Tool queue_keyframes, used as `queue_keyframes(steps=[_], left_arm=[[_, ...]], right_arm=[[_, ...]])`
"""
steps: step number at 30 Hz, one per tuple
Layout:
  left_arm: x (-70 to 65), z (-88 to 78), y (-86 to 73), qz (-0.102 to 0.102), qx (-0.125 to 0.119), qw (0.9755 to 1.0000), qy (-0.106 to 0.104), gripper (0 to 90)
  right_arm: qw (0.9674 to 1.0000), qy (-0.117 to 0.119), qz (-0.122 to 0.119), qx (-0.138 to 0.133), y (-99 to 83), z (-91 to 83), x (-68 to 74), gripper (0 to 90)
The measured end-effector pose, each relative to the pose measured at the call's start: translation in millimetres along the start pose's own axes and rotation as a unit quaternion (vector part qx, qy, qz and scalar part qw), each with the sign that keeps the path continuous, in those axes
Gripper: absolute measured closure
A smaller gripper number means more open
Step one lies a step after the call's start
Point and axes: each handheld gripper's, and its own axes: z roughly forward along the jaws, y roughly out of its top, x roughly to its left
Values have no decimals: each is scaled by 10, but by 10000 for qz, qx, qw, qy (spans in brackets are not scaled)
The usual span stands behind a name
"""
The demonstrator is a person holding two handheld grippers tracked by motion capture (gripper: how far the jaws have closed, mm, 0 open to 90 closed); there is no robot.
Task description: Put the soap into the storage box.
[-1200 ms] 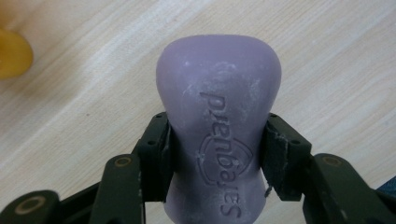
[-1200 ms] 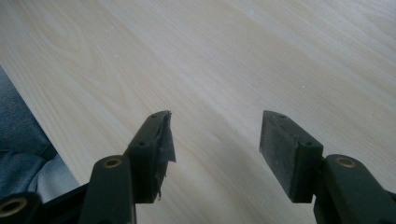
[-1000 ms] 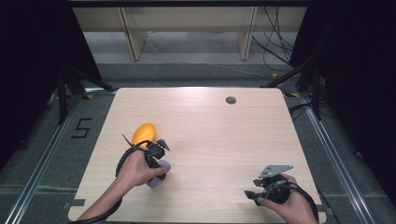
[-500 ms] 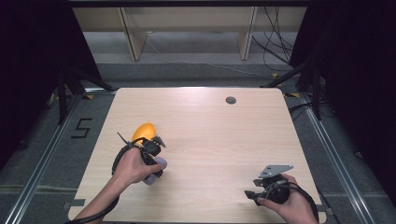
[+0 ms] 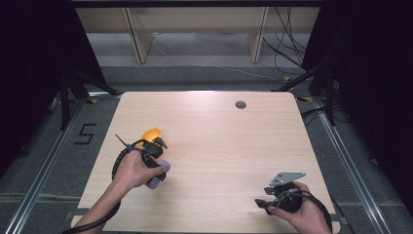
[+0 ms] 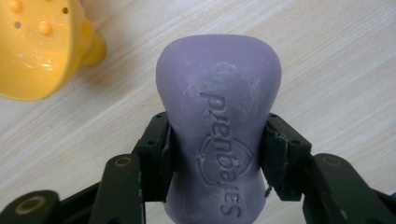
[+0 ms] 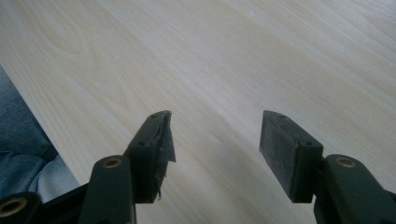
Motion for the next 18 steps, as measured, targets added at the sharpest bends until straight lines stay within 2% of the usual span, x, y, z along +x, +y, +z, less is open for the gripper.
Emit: queue_keyframes(steps=[4,15,16,18], left_arm=[[33,-13,15,-63,36,10000,15,490],[89,-69,34,-209,-75,9997,37,489],[107,-77,37,-173,-67,9998,30,489],[118,-79,38,-247,-92,9996,32,489]], right_arm=[[10000,-2,-4,1,0,1,-2,438],[10000,-33,-48,-25,-2,3,-5,438],[10000,-36,-45,-23,-2,2,-6,438],[10000,-17,10,-10,1,-2,0,438]])
